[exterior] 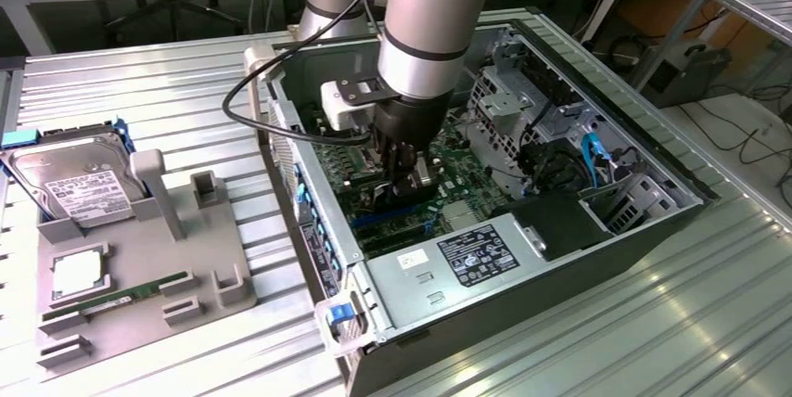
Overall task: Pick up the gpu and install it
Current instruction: 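Insert the gpu into the slot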
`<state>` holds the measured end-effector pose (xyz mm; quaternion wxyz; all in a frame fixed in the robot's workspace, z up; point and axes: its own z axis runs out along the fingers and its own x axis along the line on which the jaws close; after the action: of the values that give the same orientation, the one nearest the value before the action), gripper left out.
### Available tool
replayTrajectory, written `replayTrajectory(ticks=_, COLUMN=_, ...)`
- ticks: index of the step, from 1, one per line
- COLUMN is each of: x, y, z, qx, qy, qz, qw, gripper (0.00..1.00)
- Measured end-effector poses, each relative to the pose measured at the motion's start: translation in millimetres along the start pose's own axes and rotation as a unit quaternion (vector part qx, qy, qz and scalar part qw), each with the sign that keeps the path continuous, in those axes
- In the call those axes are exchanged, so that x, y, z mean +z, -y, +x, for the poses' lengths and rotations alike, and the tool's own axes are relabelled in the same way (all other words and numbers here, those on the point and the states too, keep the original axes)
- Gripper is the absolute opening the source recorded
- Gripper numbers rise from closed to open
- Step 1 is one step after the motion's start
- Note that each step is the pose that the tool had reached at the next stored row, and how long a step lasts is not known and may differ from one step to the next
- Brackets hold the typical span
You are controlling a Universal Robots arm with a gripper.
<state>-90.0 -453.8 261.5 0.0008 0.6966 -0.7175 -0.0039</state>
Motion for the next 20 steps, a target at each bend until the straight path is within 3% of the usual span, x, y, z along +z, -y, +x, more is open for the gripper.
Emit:
replayTrajectory(ticks=11, x=3.3, y=0.0, z=-0.2, qx=0.0, qy=-0.0012, qz=0.0002, qw=1.0, gripper=0.26)
replayTrajectory(ticks=20, x=0.0, y=0.0, z=-1.4, qx=0.0, qy=-0.0013, qz=0.0001, qw=1.0, gripper=0.26)
